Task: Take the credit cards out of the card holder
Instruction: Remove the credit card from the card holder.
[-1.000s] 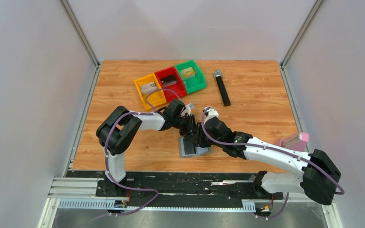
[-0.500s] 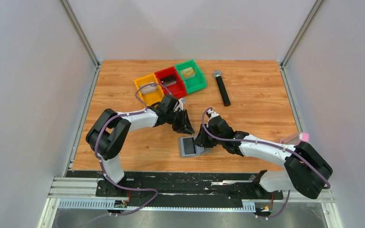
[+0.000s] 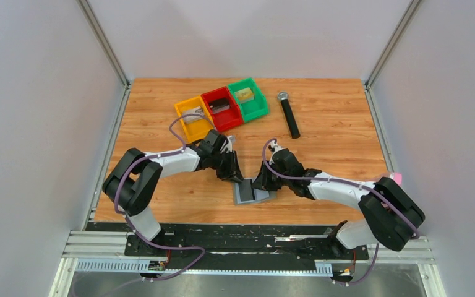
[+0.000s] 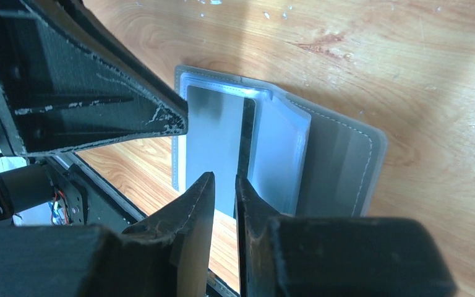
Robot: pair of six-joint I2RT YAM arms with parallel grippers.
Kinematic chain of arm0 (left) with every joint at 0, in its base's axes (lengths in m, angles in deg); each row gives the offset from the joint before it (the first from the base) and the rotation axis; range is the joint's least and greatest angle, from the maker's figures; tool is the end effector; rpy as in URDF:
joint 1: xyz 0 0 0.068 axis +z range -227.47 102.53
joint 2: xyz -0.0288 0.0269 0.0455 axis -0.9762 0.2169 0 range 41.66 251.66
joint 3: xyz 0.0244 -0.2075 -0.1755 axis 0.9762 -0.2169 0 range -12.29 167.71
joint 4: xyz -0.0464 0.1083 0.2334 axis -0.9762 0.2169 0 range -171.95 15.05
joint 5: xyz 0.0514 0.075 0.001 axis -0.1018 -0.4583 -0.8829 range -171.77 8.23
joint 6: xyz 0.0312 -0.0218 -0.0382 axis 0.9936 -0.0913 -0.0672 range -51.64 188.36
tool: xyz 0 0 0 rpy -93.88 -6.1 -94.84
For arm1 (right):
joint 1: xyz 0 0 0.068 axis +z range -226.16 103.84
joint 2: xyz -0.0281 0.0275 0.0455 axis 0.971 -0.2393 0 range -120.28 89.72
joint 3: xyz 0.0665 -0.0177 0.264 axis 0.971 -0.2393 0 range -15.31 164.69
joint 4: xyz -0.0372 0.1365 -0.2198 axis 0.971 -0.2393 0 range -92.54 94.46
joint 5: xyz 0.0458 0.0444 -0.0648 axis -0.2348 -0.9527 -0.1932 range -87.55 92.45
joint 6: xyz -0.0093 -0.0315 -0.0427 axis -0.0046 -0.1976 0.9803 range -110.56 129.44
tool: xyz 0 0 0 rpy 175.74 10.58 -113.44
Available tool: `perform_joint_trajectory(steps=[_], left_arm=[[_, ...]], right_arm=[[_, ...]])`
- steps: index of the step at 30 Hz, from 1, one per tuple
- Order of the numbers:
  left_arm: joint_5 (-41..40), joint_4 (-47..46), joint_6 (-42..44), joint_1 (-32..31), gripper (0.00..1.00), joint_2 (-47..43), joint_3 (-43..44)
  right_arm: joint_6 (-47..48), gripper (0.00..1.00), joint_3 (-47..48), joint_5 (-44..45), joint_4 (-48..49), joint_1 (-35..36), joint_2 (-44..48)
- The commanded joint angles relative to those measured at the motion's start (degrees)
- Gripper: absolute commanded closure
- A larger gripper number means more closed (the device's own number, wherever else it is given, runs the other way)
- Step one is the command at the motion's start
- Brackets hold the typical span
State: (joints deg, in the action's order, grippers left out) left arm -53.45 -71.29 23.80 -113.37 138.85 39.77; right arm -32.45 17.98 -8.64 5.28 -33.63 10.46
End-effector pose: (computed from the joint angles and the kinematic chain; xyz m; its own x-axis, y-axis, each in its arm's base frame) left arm 0.2555 -0.2057 0.1570 -0.9911 -0.0451 -0.1253 0.0517 0.7370 -0.6739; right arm 0.1878 0.1815 0.1613 -0.8986 0.0649 -0.4340 -0.2194 0.7901 0.5724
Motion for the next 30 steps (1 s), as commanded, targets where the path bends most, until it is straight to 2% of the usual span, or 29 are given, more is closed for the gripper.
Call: perform_joint_trajectory(steps=[1,30], left_arm=[[-0.7,-0.3,1.3,0.0,0.73,-3.1,-1.8],[-1.5,-1.5,1.4,-0.1,0.82,-1.7,-6.0]], right_arm=[[0.4,0.80,-0.1,-2.3,3.5,-0.8,-1.5],[0.4,0.82,-3.4,-7.6,12.0,-3.1,-7.8]])
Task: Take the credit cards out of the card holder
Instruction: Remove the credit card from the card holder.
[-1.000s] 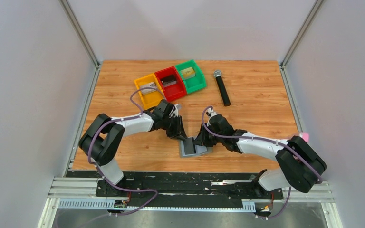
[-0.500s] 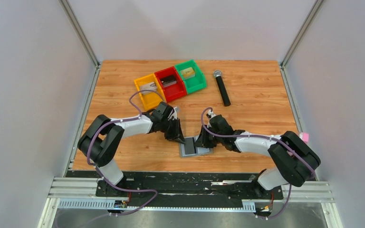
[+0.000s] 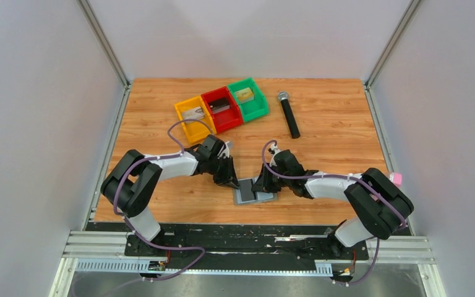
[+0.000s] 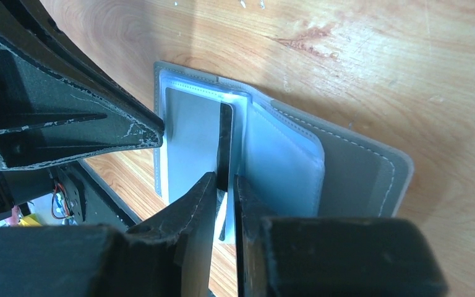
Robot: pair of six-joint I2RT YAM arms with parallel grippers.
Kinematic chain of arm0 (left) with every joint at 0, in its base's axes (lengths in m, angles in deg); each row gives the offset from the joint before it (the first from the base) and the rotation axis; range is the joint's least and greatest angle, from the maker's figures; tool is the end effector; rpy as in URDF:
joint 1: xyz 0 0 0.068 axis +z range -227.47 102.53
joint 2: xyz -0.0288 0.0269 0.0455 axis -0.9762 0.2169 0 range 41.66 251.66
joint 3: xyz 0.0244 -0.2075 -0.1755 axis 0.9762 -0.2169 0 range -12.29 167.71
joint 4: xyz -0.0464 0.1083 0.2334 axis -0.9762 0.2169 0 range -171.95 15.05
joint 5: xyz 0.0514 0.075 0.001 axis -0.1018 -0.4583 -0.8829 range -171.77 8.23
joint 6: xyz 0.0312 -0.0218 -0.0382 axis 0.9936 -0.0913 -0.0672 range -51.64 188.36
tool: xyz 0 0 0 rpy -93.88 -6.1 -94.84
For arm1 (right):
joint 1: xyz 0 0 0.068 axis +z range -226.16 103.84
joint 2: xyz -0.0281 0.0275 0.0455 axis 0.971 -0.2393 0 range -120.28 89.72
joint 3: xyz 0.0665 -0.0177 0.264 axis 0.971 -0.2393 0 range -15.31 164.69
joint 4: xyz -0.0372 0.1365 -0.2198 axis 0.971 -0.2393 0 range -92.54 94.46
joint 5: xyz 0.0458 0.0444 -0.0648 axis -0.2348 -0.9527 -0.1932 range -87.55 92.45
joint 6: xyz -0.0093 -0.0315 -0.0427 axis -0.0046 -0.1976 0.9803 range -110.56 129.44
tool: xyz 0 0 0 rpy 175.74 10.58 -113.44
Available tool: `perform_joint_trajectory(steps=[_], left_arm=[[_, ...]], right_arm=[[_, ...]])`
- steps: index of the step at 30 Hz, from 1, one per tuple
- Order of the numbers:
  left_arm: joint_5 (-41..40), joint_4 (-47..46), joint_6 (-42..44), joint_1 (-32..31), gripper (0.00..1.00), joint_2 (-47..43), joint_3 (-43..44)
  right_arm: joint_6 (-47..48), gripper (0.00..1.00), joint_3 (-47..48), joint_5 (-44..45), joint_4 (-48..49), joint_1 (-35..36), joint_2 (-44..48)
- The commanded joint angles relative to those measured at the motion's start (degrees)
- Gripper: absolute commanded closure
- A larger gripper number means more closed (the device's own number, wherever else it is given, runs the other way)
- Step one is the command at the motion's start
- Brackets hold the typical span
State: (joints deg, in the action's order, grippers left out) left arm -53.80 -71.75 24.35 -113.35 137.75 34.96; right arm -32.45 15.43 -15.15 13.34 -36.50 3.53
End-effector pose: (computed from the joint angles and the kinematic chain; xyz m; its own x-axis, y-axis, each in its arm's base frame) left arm 0.2403 -0.1944 0.1407 -0.9952 -0.0375 -0.0905 0.0301 0.7622 -0.6466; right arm 0.1972 0.1774 0.1309 -0.9292 0.0564 -0.3652 -0.1987 0.7570 0.6225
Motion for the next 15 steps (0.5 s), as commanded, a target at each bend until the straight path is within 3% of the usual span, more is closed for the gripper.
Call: perform_joint_trajectory(steps=[1,15], left_arm=[[-1.1,-1.2,0.8,-0.1,0.82,-0.6,-1.4],[-1.7,-1.3,0.9,-0.1,0.82,0.0,-1.5]], right_arm=[[0.4,0.83,-0.9,-1.3,4.3,-0.4,-0.9],[-0.6,1.00,-3.9,-6.7,11.5,-3.0,-1.3]])
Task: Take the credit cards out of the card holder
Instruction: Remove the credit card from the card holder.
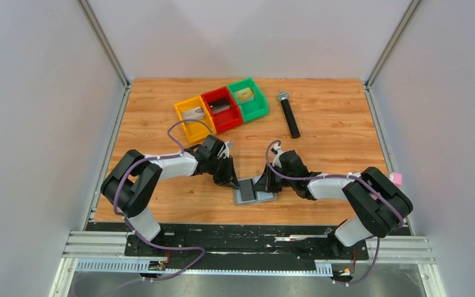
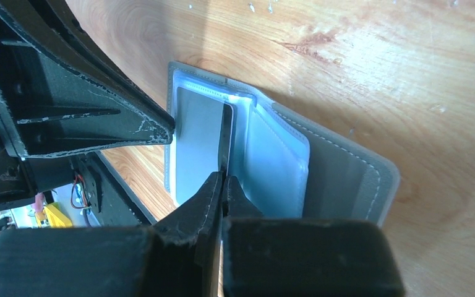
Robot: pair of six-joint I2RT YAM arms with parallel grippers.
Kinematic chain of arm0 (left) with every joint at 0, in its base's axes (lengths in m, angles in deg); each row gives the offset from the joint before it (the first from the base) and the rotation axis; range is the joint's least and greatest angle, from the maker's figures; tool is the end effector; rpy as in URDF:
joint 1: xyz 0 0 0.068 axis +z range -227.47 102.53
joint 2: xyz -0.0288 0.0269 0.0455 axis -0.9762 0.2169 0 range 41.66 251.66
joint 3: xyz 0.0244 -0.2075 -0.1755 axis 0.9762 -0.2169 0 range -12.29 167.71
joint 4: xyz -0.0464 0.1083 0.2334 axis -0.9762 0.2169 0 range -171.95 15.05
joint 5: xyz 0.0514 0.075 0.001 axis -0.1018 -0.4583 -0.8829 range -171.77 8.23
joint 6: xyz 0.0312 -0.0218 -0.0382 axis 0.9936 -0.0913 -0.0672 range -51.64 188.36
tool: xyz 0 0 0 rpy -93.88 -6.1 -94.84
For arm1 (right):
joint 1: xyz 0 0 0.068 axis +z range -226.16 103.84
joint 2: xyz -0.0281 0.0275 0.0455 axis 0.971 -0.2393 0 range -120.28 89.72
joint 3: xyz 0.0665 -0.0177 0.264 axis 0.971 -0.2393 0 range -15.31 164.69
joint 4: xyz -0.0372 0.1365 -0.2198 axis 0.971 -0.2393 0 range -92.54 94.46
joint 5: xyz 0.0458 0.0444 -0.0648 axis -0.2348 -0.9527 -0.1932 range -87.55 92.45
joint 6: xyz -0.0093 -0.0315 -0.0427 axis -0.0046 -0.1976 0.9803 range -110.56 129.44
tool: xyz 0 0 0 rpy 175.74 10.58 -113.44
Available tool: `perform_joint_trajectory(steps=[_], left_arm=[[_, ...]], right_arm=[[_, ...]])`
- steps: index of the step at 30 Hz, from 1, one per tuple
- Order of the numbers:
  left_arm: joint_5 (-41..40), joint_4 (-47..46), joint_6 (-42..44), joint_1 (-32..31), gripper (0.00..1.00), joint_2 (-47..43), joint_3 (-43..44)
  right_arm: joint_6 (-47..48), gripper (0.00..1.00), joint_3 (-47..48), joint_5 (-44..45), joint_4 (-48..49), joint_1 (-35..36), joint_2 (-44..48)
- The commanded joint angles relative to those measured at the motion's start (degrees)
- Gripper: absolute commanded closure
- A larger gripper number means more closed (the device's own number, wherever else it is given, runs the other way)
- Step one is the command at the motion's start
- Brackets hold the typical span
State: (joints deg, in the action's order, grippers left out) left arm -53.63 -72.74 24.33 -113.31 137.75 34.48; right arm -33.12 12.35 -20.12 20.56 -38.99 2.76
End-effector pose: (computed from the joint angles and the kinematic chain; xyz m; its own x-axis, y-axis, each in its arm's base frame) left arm 0.2401 -0.1940 0.1395 -0.9947 -0.0376 -0.0957 0.0341 0.7575 -0.6520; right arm 0.1995 0.1683 0.1241 -0.9299 0.0787 -0.3593 -0.2062 0.6972 0.6866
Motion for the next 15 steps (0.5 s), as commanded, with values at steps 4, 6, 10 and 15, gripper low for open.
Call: perform_joint_trajectory(steps=[4,6,10,15], left_arm=[[-2.2,-0.1,1.1,-0.1,0.82,0.2,-0.9],[-2.5,0.5,1.3,-0.1,0.82,0.2,-0.8],[-3.5,1.7,2.0,-0.1,0.82,0.0,-0.4],[-4.3,2.6,2.6,-0.2,0.82,0.2,-0.1]], right_arm=[[0.3,1.00,-0.8,-2.4,4.6,-1.1,-0.7],[0.3,1.00,-1.1,-2.8,4.6,-1.5,-0.7],[0.3,1.00,-1.6,-3.3,4.5,-2.2,-0.4],[0.6,1.00,-1.9,-3.5,4.0,-2.7,0.1]])
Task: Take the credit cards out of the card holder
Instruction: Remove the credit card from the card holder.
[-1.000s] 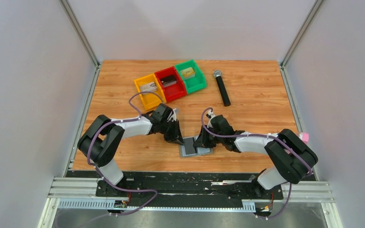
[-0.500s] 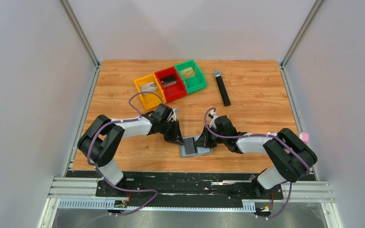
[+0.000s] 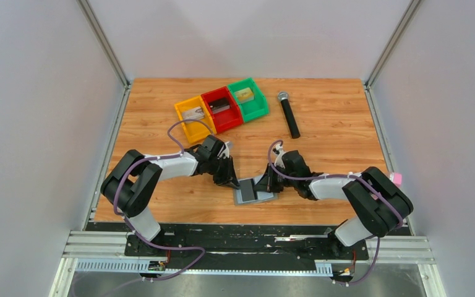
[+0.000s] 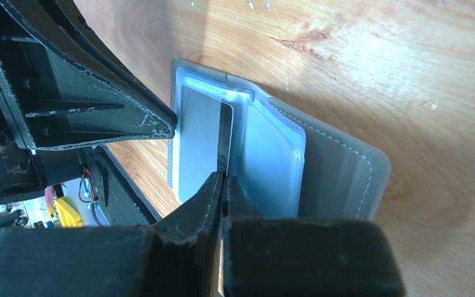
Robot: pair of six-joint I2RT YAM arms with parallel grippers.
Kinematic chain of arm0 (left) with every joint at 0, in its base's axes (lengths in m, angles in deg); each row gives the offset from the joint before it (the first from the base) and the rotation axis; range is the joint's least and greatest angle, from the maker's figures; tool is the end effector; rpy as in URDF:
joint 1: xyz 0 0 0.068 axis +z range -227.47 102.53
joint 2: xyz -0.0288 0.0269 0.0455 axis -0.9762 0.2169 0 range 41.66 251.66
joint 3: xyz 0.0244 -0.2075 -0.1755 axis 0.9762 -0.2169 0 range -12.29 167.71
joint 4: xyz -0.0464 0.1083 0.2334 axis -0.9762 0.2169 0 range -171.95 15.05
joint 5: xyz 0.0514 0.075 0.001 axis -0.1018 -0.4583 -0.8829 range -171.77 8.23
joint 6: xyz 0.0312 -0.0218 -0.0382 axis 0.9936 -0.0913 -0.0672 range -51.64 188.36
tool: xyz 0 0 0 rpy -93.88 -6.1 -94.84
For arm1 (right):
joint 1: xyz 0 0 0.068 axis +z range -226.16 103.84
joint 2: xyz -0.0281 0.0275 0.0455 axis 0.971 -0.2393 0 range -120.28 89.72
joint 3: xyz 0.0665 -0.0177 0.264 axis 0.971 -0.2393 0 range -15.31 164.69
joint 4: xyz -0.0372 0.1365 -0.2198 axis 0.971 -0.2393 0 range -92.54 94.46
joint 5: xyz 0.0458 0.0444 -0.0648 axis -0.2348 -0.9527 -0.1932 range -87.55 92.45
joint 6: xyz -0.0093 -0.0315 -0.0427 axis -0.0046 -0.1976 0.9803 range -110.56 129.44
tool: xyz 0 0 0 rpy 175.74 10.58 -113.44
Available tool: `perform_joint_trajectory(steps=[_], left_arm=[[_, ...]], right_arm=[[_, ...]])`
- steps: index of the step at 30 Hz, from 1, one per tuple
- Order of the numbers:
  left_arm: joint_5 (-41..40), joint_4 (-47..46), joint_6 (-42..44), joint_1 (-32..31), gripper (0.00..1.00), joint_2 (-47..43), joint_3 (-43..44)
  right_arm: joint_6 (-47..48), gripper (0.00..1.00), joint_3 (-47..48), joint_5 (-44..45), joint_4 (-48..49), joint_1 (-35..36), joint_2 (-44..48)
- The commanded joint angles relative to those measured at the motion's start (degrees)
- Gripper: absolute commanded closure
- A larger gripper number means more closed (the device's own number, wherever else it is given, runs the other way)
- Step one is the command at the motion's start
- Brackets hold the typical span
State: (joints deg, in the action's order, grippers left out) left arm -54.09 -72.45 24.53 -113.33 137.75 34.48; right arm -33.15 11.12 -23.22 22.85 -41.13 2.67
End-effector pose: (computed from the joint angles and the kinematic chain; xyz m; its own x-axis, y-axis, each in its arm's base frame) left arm 0.2398 -0.1937 0.1391 -0.9944 -0.0379 -0.0982 0.0346 0.7633 -0.6452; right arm 0.2020 0.1604 0.1219 -0.9330 0.0909 -0.3481 -0.2018 0.6689 0.7154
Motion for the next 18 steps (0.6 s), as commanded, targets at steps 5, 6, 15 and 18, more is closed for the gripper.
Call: perform_joint_trajectory(steps=[5,6,15,18], left_arm=[[-3.9,2.4,2.4,-0.1,0.83,0.2,0.1],[-3.9,2.4,2.6,-0.2,0.83,0.2,0.2],[-3.5,2.9,2.8,-0.1,0.82,-0.5,0.7],[-3.3,2.7,2.6,-0.1,0.82,-0.6,0.8]], right_arm=[[1.0,1.00,-1.1,-0.7,1.2,-1.2,0.9],[1.1,1.00,-1.1,-0.6,0.9,-1.2,1.2],[4.6,1.00,-1.7,1.7,-3.5,-2.5,6.9],[5.8,1.00,-1.4,2.6,-5.3,-2.6,7.9]])
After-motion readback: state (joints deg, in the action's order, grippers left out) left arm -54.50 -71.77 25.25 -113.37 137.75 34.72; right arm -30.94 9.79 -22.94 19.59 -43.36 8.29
